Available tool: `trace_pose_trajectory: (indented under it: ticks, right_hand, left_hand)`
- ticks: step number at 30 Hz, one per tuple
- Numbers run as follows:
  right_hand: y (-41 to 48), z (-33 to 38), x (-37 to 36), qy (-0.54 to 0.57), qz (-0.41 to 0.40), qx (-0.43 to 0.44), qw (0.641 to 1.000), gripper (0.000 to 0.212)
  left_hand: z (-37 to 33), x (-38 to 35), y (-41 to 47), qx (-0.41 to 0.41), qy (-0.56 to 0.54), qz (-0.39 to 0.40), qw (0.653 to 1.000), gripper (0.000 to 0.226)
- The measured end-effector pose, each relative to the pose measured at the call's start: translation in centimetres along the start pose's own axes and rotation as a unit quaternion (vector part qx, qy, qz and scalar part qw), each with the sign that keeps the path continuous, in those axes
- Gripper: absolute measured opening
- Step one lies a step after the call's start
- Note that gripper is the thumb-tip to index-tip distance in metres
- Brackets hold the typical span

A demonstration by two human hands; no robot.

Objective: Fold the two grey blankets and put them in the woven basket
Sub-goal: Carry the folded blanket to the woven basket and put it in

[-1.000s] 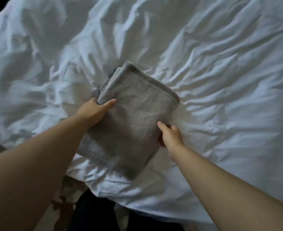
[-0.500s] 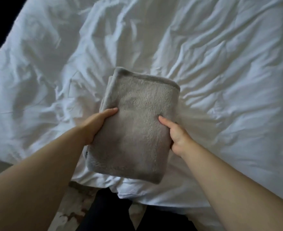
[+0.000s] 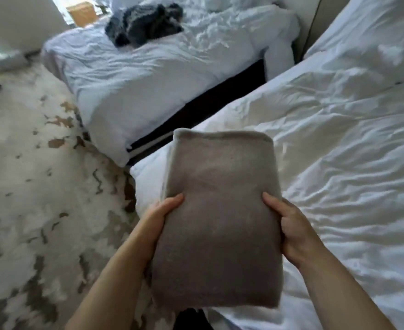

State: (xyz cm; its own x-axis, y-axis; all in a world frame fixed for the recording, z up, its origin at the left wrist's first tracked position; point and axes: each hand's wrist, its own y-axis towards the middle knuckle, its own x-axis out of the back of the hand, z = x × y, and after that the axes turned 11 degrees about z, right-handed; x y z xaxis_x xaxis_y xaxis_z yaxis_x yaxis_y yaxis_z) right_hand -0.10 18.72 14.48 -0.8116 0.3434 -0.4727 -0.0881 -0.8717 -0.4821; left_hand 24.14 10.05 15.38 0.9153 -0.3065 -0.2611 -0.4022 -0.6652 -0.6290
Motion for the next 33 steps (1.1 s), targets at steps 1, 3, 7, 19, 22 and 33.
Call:
trace_pose_trajectory:
  ticks: [1,3,7,19,22,33]
  right_hand:
    - [-0.2,0.5,-2.0,-0.013,0.024,0.001,1.0,0.039]
    - [-0.3,1.4,-6.4,-0.049,0.07,0.004,0.996,0.036]
    - [-0.2,1.9,-15.4,-0.138,0.142,0.026,0.98,0.033]
    - [6.6,-4.9,-38.7,-0.21,0.219,0.048,0.952,0.032]
    - [9.6,-5.7,-43.3,-0.217,0.189,0.069,0.955,0.03]
    - [28.8,-4.1,-57.4,-0.214,0.162,0.062,0.961,0.026]
  left_hand:
    - [-0.8,1.0,-1.9,-0.03,-0.013,-0.021,0.999,0.063]
    - [-2.5,3.2,-5.6,-0.085,-0.035,-0.069,0.993,0.058]
    - [-4.7,8.5,-12.4,-0.174,-0.076,-0.153,0.97,0.059]
    - [-9.8,28.9,-18.2,-0.237,-0.042,-0.287,0.927,0.07]
    - [-12.5,33.4,-16.2,-0.24,-0.003,-0.289,0.927,0.039]
    - [-25.6,49.6,-3.7,-0.23,-0.079,-0.21,0.947,0.027]
